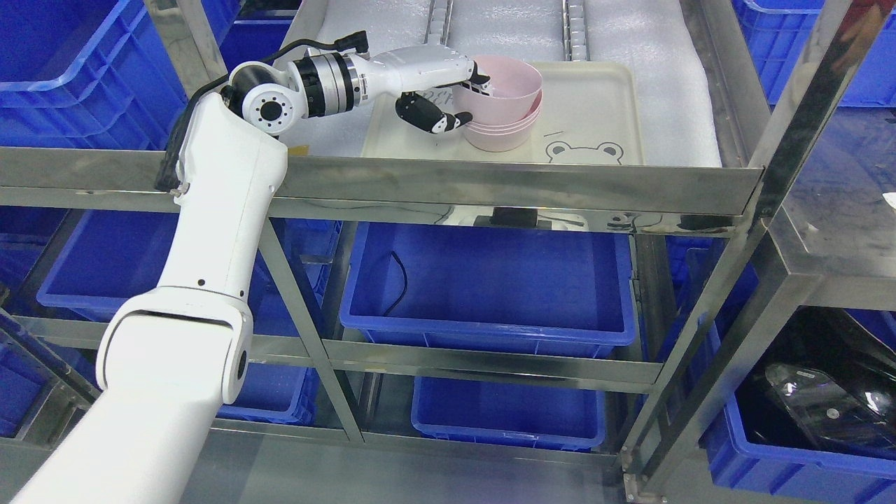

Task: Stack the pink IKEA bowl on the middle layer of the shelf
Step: 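Open the left hand and release the bowl onto the stack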

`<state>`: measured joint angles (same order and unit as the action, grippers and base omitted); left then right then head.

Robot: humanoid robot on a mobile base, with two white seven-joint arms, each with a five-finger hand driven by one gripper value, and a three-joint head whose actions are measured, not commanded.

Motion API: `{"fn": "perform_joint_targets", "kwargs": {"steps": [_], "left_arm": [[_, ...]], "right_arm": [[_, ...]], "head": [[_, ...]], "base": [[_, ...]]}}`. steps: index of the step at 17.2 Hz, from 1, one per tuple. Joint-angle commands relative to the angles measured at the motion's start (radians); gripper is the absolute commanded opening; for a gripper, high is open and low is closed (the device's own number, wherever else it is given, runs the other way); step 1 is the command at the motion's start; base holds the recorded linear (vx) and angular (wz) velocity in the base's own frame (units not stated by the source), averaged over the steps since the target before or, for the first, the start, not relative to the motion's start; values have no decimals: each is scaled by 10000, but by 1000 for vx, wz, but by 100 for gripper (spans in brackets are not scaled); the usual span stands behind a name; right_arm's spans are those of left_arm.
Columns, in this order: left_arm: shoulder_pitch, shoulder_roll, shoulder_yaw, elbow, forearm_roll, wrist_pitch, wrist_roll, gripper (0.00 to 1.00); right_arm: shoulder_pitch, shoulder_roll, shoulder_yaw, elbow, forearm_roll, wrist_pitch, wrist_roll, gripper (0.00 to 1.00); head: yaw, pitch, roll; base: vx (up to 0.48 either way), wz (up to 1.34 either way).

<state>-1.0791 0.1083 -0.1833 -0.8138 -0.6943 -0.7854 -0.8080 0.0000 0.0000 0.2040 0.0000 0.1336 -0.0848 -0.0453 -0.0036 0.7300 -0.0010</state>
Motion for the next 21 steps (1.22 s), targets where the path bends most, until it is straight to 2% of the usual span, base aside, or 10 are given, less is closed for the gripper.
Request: {"fn": "perform_joint_targets", "kwargs": {"steps": [1, 3, 6, 8, 10, 12, 15, 18, 20, 21], "left_arm": [[-238, -147, -85, 546, -298, 0, -4, 50], [-757, -193, -54, 454, -252, 0, -4, 65], [-1021, -604, 1182, 423, -69, 0, 27, 77], [-868, -908, 2486, 407, 663, 0, -19, 78], [-699, -908, 2402, 407, 2408, 0, 11, 78], [-318, -908, 1699, 149, 4493, 960, 11, 78], [923, -908, 151, -1932, 7242, 2940, 133, 79], [2410, -908, -1779, -4126, 7495, 3374, 2499, 91], [3711, -908, -3358, -5476, 7495, 3375, 4358, 92], [4418, -908, -3990, -5908, 7480, 3359, 4550, 92]], "right_arm": [[153, -175, 0, -175, -2, 4, -7, 100], [153, -175, 0, -175, 14, 4, -7, 100], [153, -175, 0, -175, -2, 4, -7, 100], [153, -175, 0, -175, -2, 4, -7, 100], [153, -175, 0, -175, -2, 4, -7, 100], [153, -175, 0, -175, -2, 4, -7, 100], [153, -175, 0, -175, 14, 4, -7, 100], [153, -175, 0, -175, -2, 4, -7, 100], [153, -175, 0, -175, -2, 4, -7, 100], [153, -175, 0, -175, -2, 4, -7, 100]], "head": [[0, 0, 0], [0, 0, 0], [0, 0, 0], [0, 0, 0], [0, 0, 0], [0, 0, 0], [0, 0, 0], [0, 0, 0], [0, 0, 0], [0, 0, 0]], "base": [[0, 0], [0, 0], [0, 0], [0, 0], [0, 0], [0, 0], [0, 0], [0, 0], [0, 0], [0, 0]]}}
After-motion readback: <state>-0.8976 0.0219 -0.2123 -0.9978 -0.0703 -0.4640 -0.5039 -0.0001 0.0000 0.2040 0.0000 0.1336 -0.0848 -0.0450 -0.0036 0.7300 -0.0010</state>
